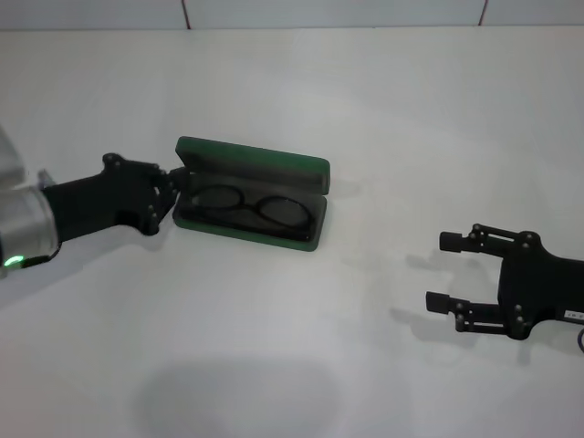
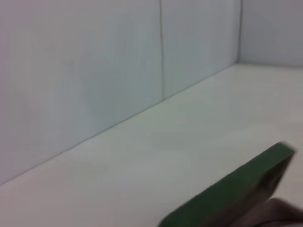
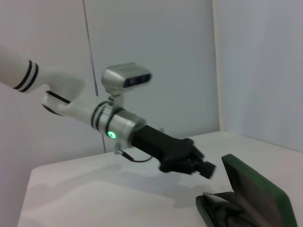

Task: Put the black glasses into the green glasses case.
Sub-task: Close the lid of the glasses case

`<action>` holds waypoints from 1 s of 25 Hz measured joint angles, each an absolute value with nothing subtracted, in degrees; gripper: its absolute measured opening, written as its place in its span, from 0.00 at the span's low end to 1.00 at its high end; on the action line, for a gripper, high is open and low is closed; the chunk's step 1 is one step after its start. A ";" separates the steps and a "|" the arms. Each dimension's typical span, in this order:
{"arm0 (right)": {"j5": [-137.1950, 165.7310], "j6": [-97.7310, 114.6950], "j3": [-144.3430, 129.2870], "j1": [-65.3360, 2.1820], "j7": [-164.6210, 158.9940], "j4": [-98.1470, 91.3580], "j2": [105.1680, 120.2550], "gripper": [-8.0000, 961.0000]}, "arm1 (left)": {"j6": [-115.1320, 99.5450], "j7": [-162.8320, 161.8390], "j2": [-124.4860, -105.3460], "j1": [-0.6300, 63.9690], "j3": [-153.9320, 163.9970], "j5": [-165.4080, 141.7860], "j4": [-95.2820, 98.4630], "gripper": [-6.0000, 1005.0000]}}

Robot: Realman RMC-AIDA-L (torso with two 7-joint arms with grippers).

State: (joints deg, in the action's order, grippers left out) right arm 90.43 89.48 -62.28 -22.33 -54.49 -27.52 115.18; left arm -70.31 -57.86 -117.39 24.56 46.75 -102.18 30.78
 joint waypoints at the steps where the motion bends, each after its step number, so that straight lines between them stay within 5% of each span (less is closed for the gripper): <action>1: 90.43 89.48 -62.20 -22.33 -54.49 -27.52 115.16 0.80 | -72.07 -59.18 -117.08 23.96 46.76 -102.16 31.43 0.00; 13: 90.44 87.61 -62.10 -22.34 -54.49 -27.50 115.07 0.80 | -79.55 -104.76 -119.74 18.70 51.48 -106.33 56.11 0.00; 25: 90.88 86.99 -62.31 -22.86 -54.58 -27.42 115.14 0.80 | -55.88 -127.72 -119.97 18.47 72.63 -106.18 67.89 0.00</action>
